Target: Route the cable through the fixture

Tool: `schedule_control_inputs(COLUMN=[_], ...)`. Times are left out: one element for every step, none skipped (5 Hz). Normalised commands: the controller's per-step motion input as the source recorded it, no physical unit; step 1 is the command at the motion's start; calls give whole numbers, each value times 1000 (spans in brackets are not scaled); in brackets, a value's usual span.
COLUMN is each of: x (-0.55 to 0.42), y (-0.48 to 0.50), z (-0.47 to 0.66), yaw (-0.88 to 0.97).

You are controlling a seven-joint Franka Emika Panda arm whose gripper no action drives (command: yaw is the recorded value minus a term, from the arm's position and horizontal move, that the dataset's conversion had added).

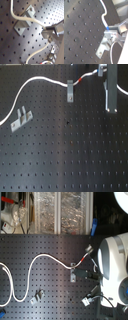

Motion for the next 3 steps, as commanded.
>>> schedule_control_inputs(x=[20,0,-481], y=[170,0,-84], z=[-66,11,538], yaw=[309,0,11])
